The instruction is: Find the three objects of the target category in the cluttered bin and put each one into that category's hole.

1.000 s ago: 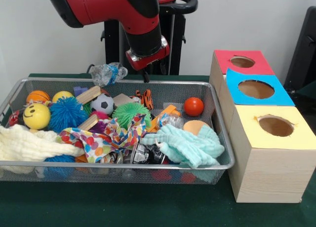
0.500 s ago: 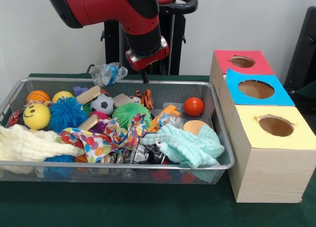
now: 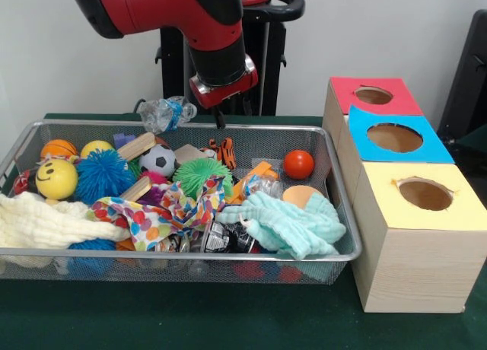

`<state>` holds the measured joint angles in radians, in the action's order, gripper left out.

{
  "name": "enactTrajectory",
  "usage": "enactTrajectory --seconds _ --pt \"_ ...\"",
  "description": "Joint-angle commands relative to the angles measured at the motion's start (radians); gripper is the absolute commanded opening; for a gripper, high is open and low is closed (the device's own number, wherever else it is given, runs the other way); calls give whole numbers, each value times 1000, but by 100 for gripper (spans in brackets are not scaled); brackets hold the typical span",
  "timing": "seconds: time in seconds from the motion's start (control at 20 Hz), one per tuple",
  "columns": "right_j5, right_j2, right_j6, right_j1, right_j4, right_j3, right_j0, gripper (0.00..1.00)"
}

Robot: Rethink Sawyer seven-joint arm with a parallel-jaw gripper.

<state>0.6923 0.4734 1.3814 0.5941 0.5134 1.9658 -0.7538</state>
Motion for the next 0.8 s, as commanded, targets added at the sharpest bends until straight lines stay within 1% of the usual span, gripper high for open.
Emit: enactTrajectory --seconds 0.05,0.2,0.4,0.6,0.8 --pt "90 25 -12 93 -19 -92 5 100" --pt "97 25 -6 118 -26 -85 11 100" --pt "92 24 -2 123 -28 -81 14 100" --pt "97 24 -4 146 -34 -67 11 100" --pt "93 23 -6 143 -36 -64 9 100"
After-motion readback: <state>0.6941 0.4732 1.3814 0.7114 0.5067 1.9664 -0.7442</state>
